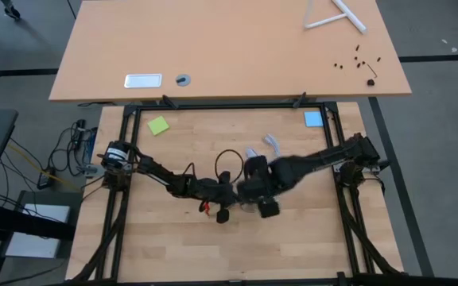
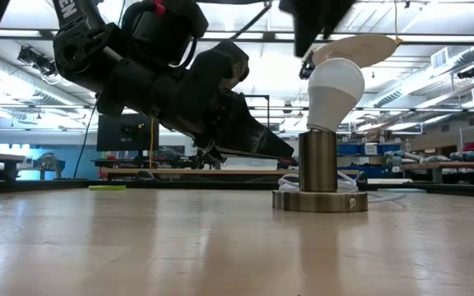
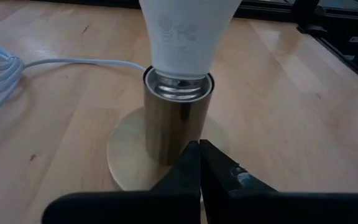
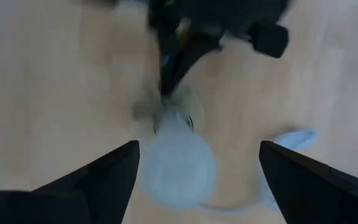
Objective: Screw lightbulb
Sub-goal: Insert the lightbulb into the lamp
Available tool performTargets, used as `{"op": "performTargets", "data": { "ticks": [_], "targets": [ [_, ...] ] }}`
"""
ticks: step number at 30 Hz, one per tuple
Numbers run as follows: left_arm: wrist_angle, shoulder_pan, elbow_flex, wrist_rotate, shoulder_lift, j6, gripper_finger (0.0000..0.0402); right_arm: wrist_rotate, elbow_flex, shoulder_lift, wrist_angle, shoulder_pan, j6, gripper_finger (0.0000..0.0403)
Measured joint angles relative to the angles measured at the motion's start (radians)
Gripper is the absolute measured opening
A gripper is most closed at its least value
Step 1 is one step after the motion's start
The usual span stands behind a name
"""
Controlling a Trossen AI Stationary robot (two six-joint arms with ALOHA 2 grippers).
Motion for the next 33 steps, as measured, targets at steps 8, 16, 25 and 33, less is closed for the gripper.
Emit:
{"op": "performTargets", "data": {
  "ticks": [8, 16, 25, 33],
  "targets": [
    [-0.011, 0.0, 0.0, 0.0, 0.0, 0.0, 0.0, 0.128, -0.055, 0.0, -0.043, 0.091, -0.167, 0.0338],
    [-0.011, -0.001, 0.0, 0.0, 0.0, 0.002, 0.0, 0.166, -0.116, 0.0, -0.044, 0.091, -0.216, 0.0335],
    [-0.025, -0.002, 0.0, 0.0, 0.0, 0.016, 0.0, 0.155, -0.121, -0.001, -0.004, 0.097, -0.262, 0.0326],
    [-0.026, -0.002, 0.0, 0.0, 0.0, 0.02, 0.0, 0.143, -0.121, -0.001, 0.019, 0.098, -0.215, 0.0323]
  ]
}}
